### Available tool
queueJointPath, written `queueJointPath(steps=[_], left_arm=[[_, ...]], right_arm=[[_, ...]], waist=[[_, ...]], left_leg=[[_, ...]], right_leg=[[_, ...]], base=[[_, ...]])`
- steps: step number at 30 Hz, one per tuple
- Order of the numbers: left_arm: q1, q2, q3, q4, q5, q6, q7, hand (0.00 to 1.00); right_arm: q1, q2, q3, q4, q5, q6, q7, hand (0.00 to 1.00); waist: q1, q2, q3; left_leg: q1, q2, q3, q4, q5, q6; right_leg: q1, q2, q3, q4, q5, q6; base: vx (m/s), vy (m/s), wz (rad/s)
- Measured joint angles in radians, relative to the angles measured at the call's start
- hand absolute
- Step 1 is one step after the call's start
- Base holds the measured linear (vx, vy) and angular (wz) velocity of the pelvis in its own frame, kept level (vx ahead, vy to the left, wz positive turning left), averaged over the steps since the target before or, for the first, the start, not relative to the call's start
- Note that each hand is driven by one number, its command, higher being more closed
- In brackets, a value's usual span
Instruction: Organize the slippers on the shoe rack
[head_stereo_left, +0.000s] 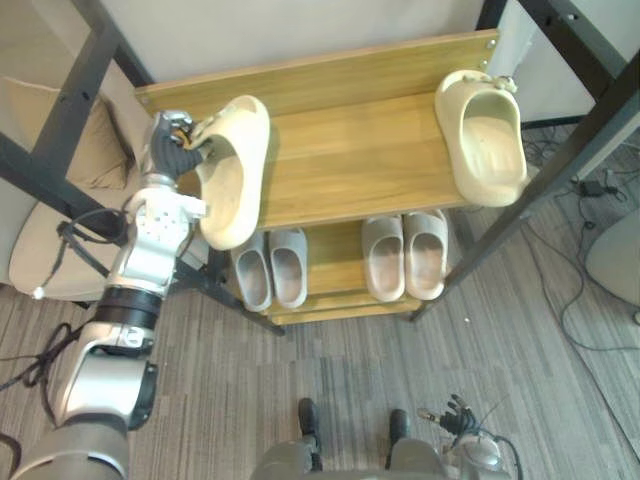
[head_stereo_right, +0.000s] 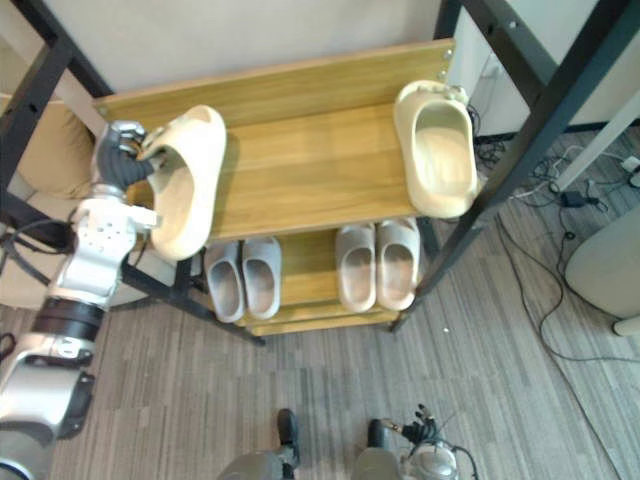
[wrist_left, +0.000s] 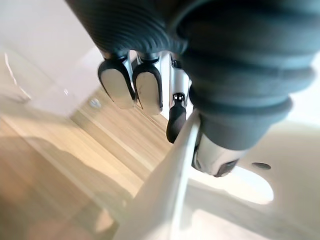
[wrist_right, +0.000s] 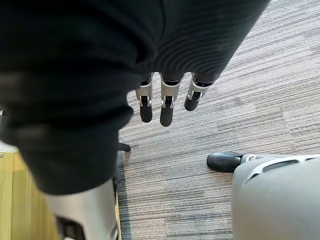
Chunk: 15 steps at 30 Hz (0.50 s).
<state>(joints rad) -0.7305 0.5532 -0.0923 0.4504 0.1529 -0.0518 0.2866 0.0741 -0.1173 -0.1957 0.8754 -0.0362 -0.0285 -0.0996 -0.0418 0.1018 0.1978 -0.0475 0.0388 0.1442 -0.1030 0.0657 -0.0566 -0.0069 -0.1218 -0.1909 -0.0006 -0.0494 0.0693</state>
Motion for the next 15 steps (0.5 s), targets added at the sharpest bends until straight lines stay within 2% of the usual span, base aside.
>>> queueJointPath(steps=[10, 15], left_arm=[[0.0, -0.022, -0.004, -0.008, 0.001, 0.0, 0.022, 1.0], [-0.016, -0.022, -0.004, -0.004, 0.002, 0.004, 0.041, 1.0]], right_arm=[[-0.018, -0.009, 0.0, 0.008, 0.002, 0.0, -0.002, 0.0], [-0.021, -0.011, 0.0, 0.007, 0.005, -0.001, -0.016, 0.0]], waist=[[-0.018, 0.015, 0.018], [-0.021, 0.02, 0.021]], left_leg=[[0.013, 0.001, 0.016, 0.0, -0.001, 0.0], [0.012, 0.002, 0.053, 0.0, -0.003, -0.002]], right_leg=[[-0.001, 0.0, 0.016, -0.007, 0.01, 0.002], [-0.007, 0.002, 0.049, -0.041, 0.038, 0.004]], base=[[-0.02, 0.009, -0.05], [-0.01, 0.012, -0.21]])
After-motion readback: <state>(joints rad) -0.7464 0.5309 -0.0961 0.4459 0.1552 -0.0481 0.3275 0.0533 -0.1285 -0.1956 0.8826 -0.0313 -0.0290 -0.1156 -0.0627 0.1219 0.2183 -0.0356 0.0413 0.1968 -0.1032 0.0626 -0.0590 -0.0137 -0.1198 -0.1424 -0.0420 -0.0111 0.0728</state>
